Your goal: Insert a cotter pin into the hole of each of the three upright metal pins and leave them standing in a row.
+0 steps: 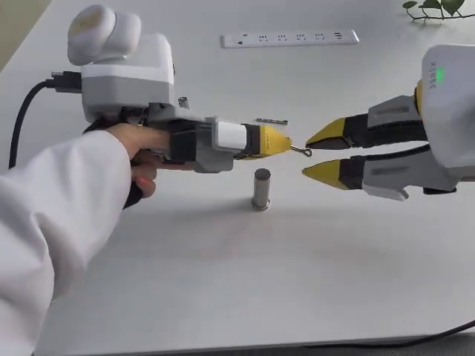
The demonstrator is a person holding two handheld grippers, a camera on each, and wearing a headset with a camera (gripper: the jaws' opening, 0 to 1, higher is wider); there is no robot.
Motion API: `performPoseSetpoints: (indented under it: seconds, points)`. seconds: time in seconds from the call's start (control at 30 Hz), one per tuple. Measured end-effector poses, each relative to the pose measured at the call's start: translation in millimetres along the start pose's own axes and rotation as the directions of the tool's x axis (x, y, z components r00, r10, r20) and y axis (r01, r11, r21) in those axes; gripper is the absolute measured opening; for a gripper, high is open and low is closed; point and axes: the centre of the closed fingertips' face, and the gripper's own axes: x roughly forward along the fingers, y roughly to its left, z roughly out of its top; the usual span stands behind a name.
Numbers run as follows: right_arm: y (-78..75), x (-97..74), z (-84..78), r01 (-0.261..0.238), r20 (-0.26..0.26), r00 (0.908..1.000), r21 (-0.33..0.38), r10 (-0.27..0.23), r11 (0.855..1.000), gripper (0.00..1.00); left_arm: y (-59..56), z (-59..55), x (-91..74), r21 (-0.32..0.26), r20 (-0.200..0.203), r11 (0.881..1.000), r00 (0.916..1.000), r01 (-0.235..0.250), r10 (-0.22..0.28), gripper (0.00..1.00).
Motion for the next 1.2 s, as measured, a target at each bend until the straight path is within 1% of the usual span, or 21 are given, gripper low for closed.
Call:
performPoseSetpoints:
  seconds: [0.07,0.17,0.23,0.27,0.33,0.37,0.4,0.47,0.57,0.6,0.67,0.7,0.73,0.8,0.83,0.87,0.9,1.0,1.07,1.1,1.2]
  points:
    - [3.8,0.2,-1.8,-0.036,0.025,0.9991,0.082,0.034,0.996,0.13,-2.2,-2.8,-2.1,0.068,-0.016,0.998,0.9999,0.003,-0.002,0.00]
    - [9.2,0.7,-0.7,-0.088,0.077,0.9942,0.185,0.075,0.979,0.16,-13.1,-6.0,-2.9,0.162,-0.030,0.986,0.9990,0.038,-0.034,0.00]
    - [12.5,0.2,2.7,-0.134,0.124,0.9867,0.253,0.105,0.958,0.15,-17.4,-8.4,-3.1,0.250,-0.051,0.966,0.9977,0.057,-0.046,0.00]
    - [16.4,0.3,7.4,-0.149,0.143,0.9832,0.270,0.114,0.951,0.15,-18.8,-9.2,-3.1,0.268,-0.055,0.961,0.9972,0.063,-0.050,0.00]
    - [23.7,-0.6,12.3,-0.200,0.180,0.9721,0.303,0.150,0.932,0.13,-29.0,-9.8,-2.6,0.322,-0.062,0.941,0.9941,0.104,-0.089,0.00]
    - [22.6,-0.5,11.6,-0.198,0.180,0.9725,0.299,0.148,0.934,0.13,-30.6,-10.0,-2.6,0.330,-0.064,0.938,0.9938,0.107,-0.091,0.00]
    - [22.7,-0.7,11.0,-0.201,0.178,0.9722,0.297,0.153,0.934,0.12,-33.8,-10.6,-2.2,0.370,-0.072,0.921,0.9924,0.119,-0.100,0.00]
    - [24.7,0.3,10.8,-0.204,0.176,0.9718,0.297,0.157,0.933,0.09,-38.1,-14.6,-1.2,0.419,-0.096,0.898,0.9901,0.133,-0.102,0.00]
    - [28.3,1.0,10.8,-0.223,0.184,0.9677,0.300,0.173,0.928,0.04,-40.6,-17.4,-0.4,0.471,-0.113,0.870,0.9879,0.148,-0.107,0.00]
    - [30.0,1.1,10.5,-0.231,0.184,0.9661,0.300,0.181,0.926,0.03,-39.5,-18.2,-0.3,0.502,-0.120,0.852,0.9879,0.146,-0.098,0.00]
    - [34.9,1.0,10.8,-0.249,0.186,0.9619,0.295,0.201,0.922,0.00,-39.4,-20.0,-0.6,0.528,-0.134,0.835,0.9861,0.155,-0.099,0.00]
    - [37.0,1.1,10.9,-0.255,0.186,0.9604,0.288,0.208,0.923,0.00,-35.6,-19.0,-2.9,0.552,-0.143,0.817,0.9844,0.165,-0.102,0.00]
    - [37.7,1.2,9.5,-0.255,0.178,0.9613,0.281,0.210,0.925,0.00,-34.7,-20.1,-3.5,0.552,-0.150,0.817,0.9837,0.166,-0.098,0.00]
    - [40.0,1.2,8.1,-0.261,0.168,0.9607,0.274,0.221,0.926,0.00,-31.3,-23.1,-4.2,0.577,-0.173,0.799,0.9816,0.168,-0.081,0.00]
    - [40.8,1.3,7.5,-0.262,0.163,0.9609,0.274,0.224,0.925,0.00,-30.2,-24.7,-4.4,0.592,-0.184,0.787,0.9800,0.172,-0.076,0.00]
    - [41.8,1.4,7.2,-0.264,0.158,0.9608,0.272,0.228,0.925,0.00,-27.8,-26.2,-4.6,0.618,-0.197,0.766,0.9783,0.175,-0.065,0.00]
    - [42.6,1.8,6.9,-0.263,0.154,0.9612,0.267,0.229,0.927,0.00,-27.3,-27.0,-4.3,0.631,-0.200,0.755,0.9778,0.177,-0.062,0.00]
    - [45.6,1.9,6.2,-0.273,0.144,0.9595,0.262,0.242,0.926,0.00,-25.3,-30.0,-4.2,0.643,-0.216,0.744,0.9750,0.181,-0.051,0.00]
    - [48.3,2.3,6.4,-0.277,0.135,0.9589,0.251,0.250,0.928,0.00,-20.8,-34.2,-4.1,0.678,-0.242,0.710,0.9697,0.191,-0.030,0.00]
    - [49.7,2.5,6.5,-0.280,0.129,0.9583,0.245,0.255,0.928,0.00,-19.4,-35.7,-3.9,0.683,-0.250,0.704,0.9679,0.194,-0.024,0.00]
    - [52.6,2.8,4.6,-0.286,0.108,0.9573,0.224,0.268,0.932,0.00,-17.2,-37.0,-3.0,0.680,-0.257,0.706,0.9660,0.199,-0.025,0.00]
